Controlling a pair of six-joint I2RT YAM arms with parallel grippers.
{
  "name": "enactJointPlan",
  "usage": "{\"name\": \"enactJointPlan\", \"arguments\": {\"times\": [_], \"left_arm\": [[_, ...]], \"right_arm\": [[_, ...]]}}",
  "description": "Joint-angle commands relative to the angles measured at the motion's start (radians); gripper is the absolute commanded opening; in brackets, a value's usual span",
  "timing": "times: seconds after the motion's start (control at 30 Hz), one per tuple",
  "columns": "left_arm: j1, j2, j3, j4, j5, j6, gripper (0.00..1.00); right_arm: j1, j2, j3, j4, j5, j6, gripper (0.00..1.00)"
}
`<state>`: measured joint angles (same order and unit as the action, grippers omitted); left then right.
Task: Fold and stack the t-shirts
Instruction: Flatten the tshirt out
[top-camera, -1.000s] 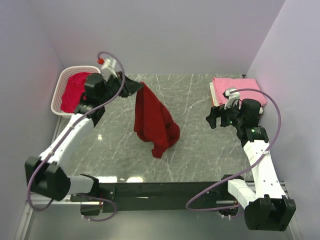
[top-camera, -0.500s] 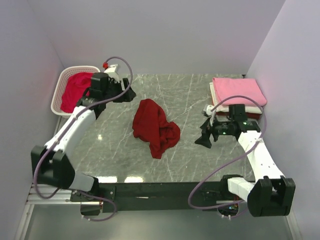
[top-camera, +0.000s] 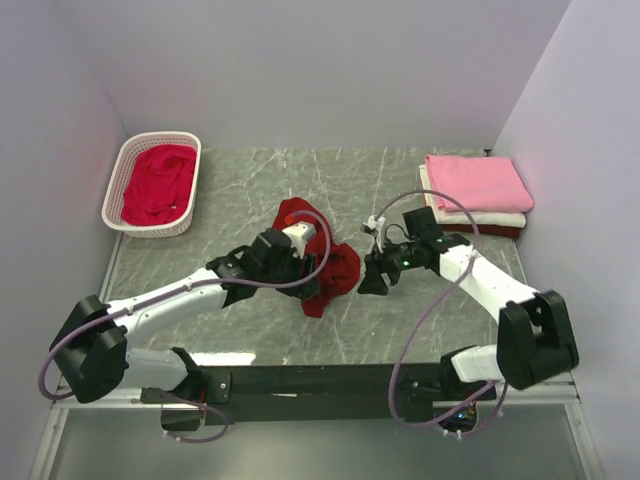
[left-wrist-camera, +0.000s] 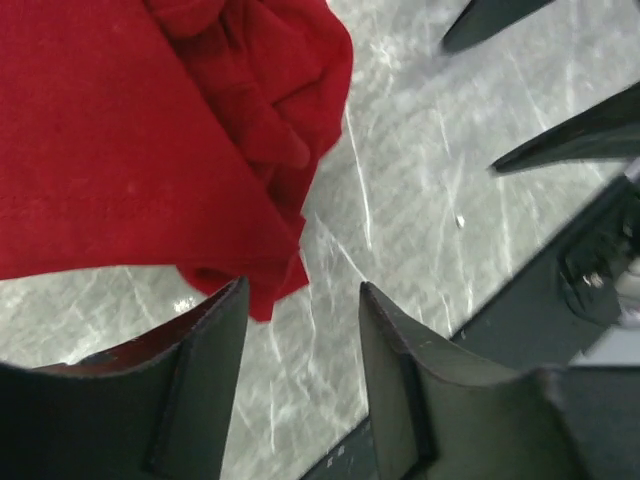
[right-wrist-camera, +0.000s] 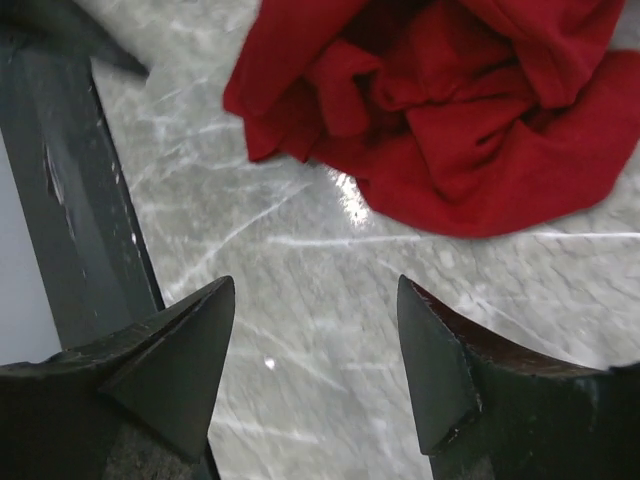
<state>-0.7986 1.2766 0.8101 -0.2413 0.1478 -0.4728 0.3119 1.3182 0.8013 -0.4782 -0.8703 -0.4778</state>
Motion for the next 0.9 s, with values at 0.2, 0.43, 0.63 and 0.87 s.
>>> {"name": "enactJointPlan", "arguments": {"times": [0.2,0.43,0.63,0.87], "left_arm": [[-0.175,0.171,0.135,0.018,-0.448,-0.102,0.53],[-0.218,0.291,0.212,-0.095,-0.639,-0.141,0.53],[-0.218,0.346,0.215,-0.110,-0.705,-0.155,0.48],[-0.218,0.327,0.195,-0.093,-0.723,-0.179,0.15]], "right_arm": [[0.093,0.153,0.102,0.110,0.158,0.232,0.71],[0.177,0.220,0.130,0.119,0.307,0.266,0.71],[0.194,0.294,0.168,0.133,0.398,0.318,0.71],[0.231,0.384,0.217,0.113,0.416,0.338,0.64]]}}
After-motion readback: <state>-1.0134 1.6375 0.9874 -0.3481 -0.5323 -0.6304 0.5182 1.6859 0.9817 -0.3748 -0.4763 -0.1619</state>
